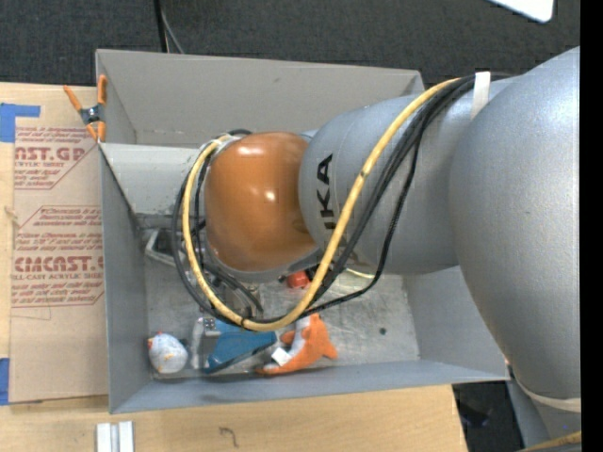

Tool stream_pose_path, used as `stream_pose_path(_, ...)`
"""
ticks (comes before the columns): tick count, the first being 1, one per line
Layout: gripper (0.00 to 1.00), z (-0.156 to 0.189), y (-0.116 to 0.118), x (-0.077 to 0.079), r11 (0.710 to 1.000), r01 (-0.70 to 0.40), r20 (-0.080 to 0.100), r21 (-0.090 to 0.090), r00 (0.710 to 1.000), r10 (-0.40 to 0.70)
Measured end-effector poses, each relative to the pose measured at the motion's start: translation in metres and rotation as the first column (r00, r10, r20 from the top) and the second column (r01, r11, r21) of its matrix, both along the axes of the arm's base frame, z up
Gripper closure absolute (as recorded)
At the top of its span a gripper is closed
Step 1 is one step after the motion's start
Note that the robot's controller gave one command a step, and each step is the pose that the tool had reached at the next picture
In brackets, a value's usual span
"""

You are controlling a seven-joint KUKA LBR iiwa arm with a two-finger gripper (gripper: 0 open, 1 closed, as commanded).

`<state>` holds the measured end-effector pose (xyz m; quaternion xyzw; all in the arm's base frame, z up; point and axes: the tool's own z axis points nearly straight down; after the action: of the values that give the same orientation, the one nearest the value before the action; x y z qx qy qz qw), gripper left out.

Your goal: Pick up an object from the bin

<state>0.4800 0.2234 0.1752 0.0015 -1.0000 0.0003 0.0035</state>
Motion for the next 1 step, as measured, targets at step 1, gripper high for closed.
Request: stream_pose_path(1,0.0,0.0034,-0.001,0.0023,1.0,0.003,0.007,0.002,1.0,-0.003)
